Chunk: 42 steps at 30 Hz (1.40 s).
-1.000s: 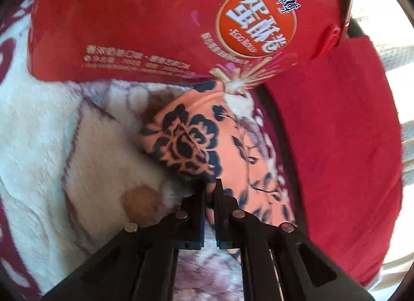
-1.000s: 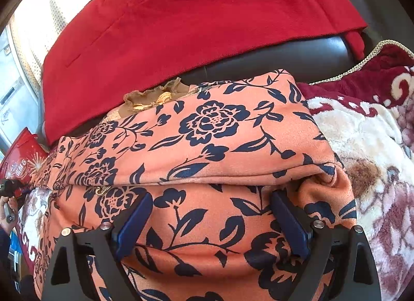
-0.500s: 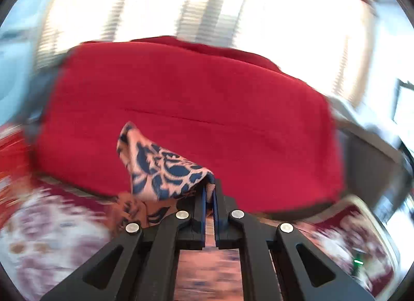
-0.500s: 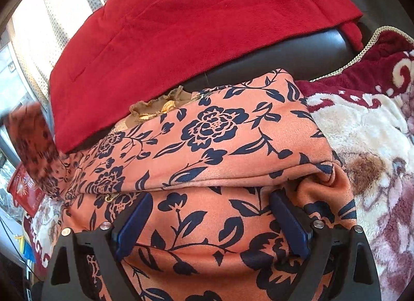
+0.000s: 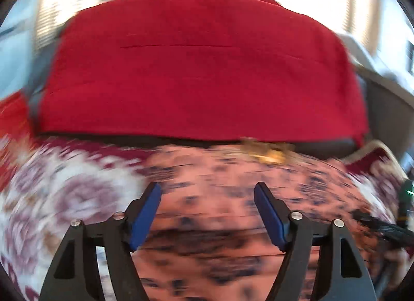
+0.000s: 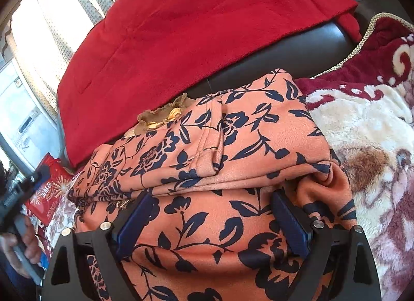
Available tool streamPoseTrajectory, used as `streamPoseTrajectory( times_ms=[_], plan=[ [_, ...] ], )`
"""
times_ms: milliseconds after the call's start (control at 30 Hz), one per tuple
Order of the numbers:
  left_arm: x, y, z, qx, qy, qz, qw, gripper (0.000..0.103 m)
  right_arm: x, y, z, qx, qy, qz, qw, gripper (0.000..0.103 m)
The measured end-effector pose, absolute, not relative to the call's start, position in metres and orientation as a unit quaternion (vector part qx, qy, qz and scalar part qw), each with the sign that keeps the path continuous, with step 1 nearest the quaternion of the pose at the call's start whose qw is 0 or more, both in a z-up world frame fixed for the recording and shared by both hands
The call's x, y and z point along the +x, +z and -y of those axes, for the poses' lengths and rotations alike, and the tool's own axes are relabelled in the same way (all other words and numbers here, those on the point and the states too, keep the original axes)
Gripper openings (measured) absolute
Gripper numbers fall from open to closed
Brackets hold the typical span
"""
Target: Fold small clothes
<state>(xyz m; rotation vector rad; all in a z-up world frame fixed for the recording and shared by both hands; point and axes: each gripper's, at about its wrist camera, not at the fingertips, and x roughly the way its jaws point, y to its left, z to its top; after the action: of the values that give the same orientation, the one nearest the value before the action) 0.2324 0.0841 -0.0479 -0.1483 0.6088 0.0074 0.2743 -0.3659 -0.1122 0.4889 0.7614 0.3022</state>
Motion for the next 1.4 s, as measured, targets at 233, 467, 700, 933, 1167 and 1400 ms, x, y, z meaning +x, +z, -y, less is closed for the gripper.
streamPoseTrajectory(
  times_ms=[233,467,700,933,1167,1400],
  plan=[
    [0.223,-0.091,-0.165,-0.174,0.064,-0.307,0.933,0.075,0.285,-0.071,0.369,0.318,0.185,-0.384,0.847,0.092],
    [0.216,-0.088,-0.170,-0.150,0.072,-0.268,0.949,0.075,0.354,-0.099,0.339,0.281,0.101,-0.488,0.820,0.047],
    [0.219,-0.088,-0.186,-0.198,0.070,-0.277,0.938,0.075,0.332,-0.014,0.307,0.109,0.069,-0.422,0.897,0.005],
    [0.222,-0.091,-0.183,-0.192,0.068,-0.281,0.938,0.075,0.338,-0.086,0.347,0.241,0.086,-0.465,0.847,0.009],
    [0.224,-0.091,-0.180,-0.185,0.063,-0.282,0.939,0.075,0.338,-0.089,0.375,0.355,0.113,-0.412,0.832,0.076],
    [0.225,-0.092,-0.183,-0.188,0.068,-0.280,0.939,0.075,0.390,-0.098,0.332,0.262,0.107,-0.499,0.819,0.029]
  ],
)
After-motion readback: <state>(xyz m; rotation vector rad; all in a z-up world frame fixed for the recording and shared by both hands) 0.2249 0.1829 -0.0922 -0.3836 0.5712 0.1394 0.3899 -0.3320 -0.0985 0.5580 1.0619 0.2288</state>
